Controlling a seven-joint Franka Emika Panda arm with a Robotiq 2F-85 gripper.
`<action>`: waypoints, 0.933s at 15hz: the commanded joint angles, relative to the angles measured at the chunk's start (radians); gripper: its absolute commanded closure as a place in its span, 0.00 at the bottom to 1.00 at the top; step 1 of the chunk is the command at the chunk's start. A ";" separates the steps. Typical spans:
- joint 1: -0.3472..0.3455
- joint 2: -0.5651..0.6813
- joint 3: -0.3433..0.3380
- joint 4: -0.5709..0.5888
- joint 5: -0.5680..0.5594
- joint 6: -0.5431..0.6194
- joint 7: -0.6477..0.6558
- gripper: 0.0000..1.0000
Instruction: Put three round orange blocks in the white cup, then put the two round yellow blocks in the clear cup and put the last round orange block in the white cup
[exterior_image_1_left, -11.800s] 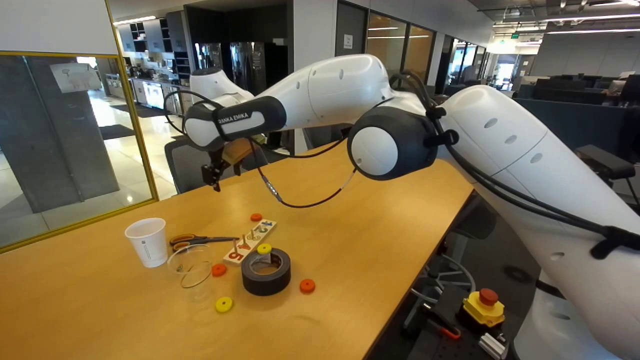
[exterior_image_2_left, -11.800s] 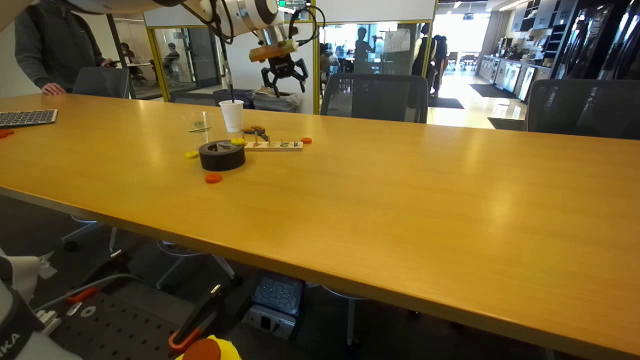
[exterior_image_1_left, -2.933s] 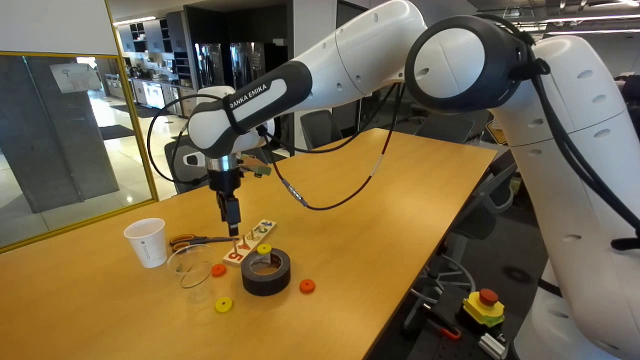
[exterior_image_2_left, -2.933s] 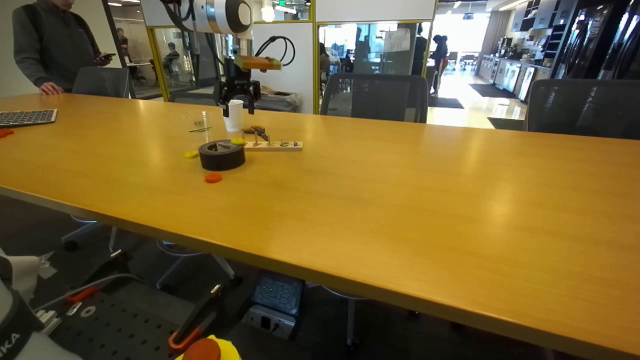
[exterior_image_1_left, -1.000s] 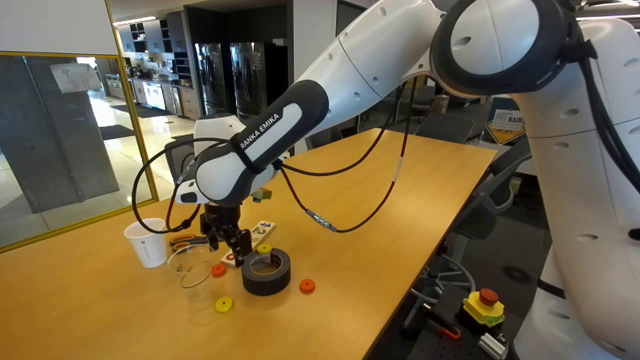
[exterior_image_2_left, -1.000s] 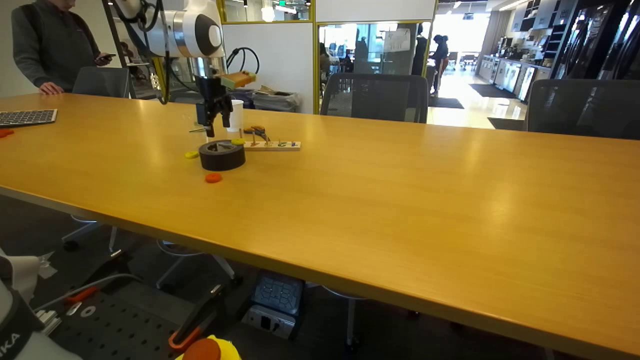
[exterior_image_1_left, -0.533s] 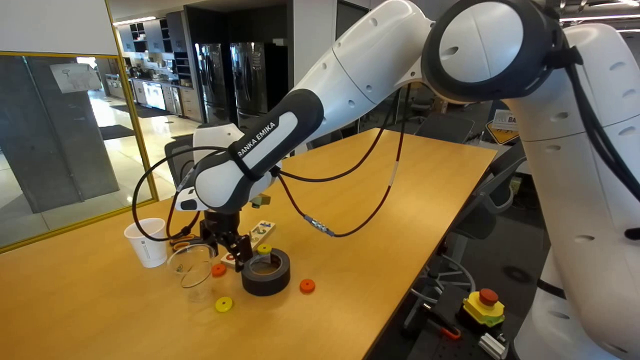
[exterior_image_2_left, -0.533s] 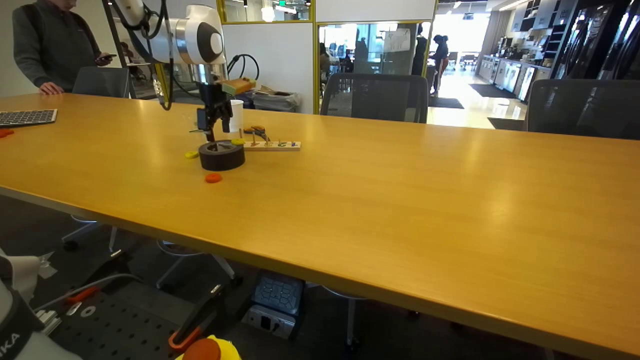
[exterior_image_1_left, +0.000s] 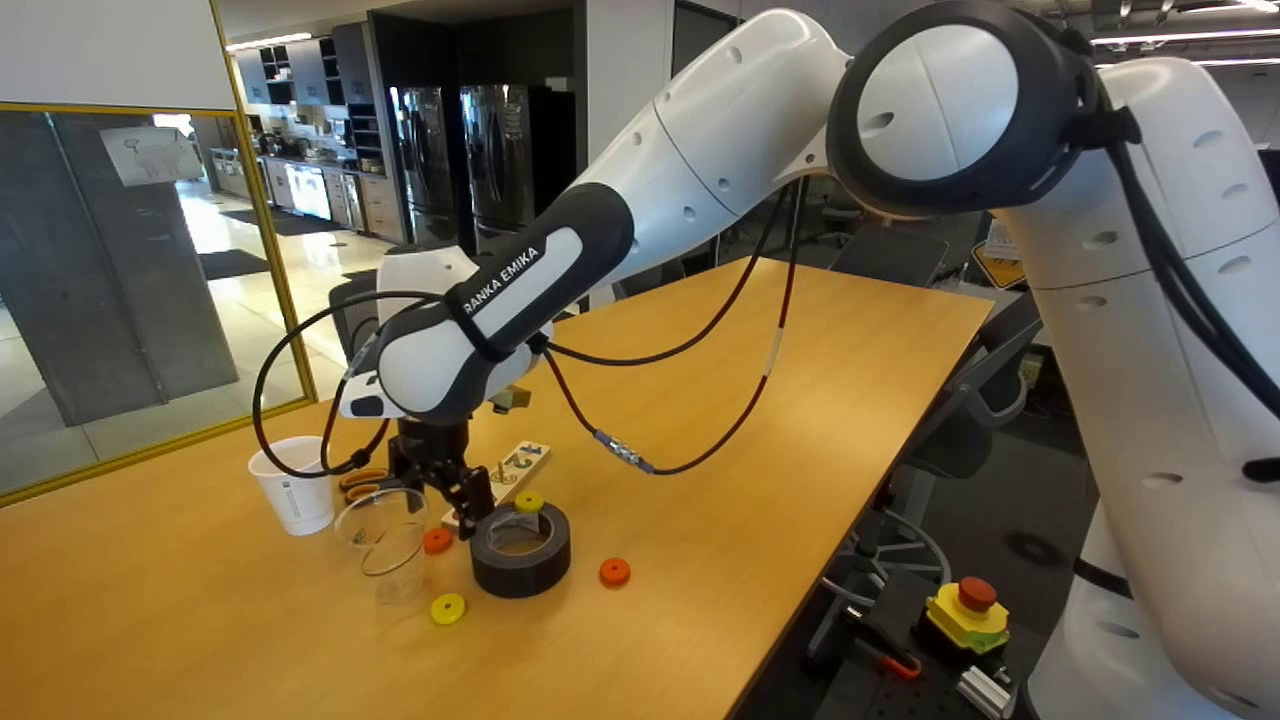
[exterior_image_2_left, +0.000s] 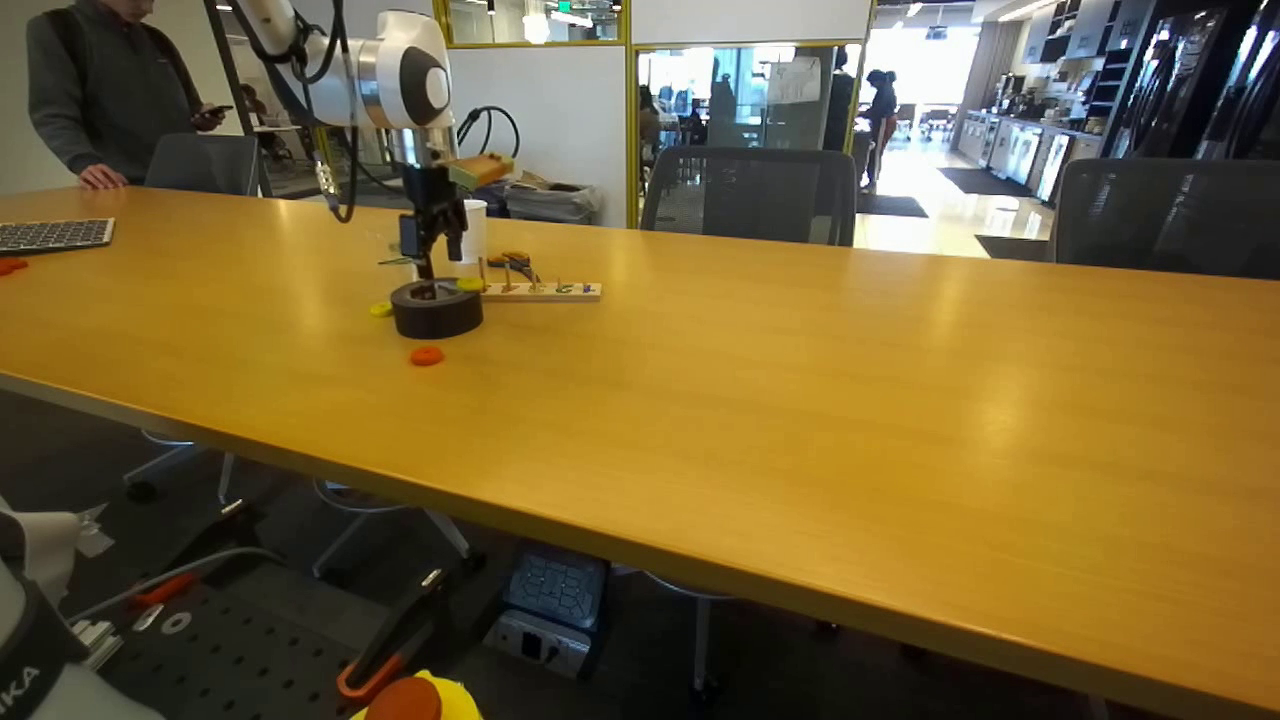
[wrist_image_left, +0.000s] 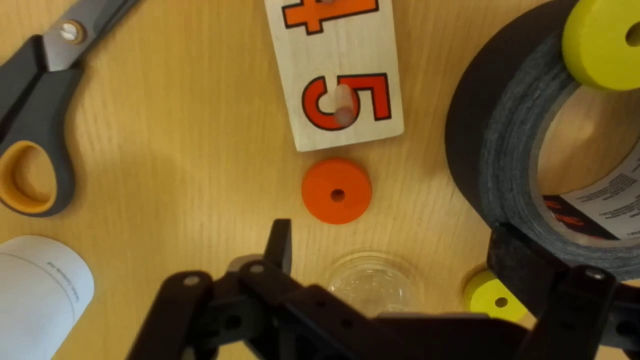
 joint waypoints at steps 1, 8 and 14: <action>0.011 0.043 0.002 0.069 -0.021 -0.011 -0.012 0.00; 0.032 0.049 0.000 0.107 -0.046 -0.013 -0.008 0.00; 0.033 0.061 0.002 0.130 -0.048 -0.014 -0.016 0.00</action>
